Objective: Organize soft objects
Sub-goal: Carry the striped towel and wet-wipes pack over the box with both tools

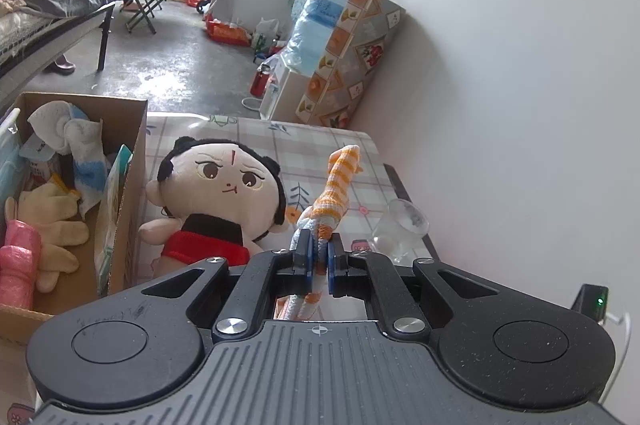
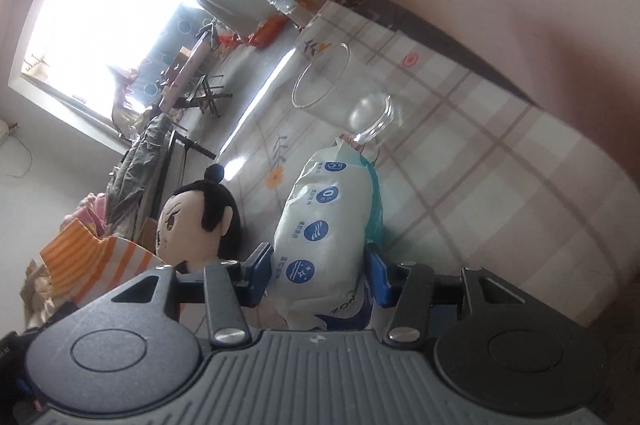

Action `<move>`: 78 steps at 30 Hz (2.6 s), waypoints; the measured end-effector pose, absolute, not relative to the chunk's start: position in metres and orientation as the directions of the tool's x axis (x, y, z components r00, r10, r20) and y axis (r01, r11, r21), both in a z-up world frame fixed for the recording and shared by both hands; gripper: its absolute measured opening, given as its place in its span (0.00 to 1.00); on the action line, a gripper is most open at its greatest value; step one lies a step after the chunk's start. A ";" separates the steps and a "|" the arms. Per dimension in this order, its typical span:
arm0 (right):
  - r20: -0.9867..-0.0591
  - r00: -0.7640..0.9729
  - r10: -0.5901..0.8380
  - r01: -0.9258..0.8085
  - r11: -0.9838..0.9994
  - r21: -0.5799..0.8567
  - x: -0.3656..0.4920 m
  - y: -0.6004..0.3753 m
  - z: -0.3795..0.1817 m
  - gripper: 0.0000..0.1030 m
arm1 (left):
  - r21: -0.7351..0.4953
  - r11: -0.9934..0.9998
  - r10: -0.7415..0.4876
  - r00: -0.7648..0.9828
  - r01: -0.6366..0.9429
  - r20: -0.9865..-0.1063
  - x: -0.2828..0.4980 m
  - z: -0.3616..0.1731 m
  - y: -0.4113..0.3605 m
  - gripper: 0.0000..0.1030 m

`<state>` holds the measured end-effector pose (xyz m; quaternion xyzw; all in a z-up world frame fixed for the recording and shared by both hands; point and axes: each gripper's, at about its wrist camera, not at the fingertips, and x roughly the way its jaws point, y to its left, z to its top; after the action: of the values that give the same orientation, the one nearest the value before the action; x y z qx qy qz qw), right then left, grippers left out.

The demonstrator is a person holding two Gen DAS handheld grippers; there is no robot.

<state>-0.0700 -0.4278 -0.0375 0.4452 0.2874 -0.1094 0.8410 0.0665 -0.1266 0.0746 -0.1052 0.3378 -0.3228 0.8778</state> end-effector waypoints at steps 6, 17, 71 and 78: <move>-0.652 0.758 0.016 0.436 0.731 0.524 -0.066 -0.414 -0.031 0.52 | -0.406 0.778 -0.628 0.576 0.480 -0.523 0.069 0.075 -0.124 0.05; -0.695 0.709 0.120 0.429 0.708 0.561 -0.042 -0.417 -0.058 0.68 | -0.393 0.793 -0.609 0.584 0.466 -0.536 0.068 0.069 -0.123 0.05; -0.678 0.634 0.372 -0.054 0.896 0.441 0.139 -0.123 0.020 0.54 | -0.586 0.782 -0.447 0.847 0.214 -0.287 0.117 0.099 0.137 0.04; -0.719 0.639 0.273 -0.041 0.946 0.322 0.140 -0.102 0.025 0.54 | -0.597 0.771 -0.457 0.845 0.222 -0.276 0.119 0.097 0.145 0.04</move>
<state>0.1397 -0.1020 0.0251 0.1392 0.4158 0.0878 0.8944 0.1187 0.1448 0.0975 -0.2834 0.2075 -0.1850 0.9178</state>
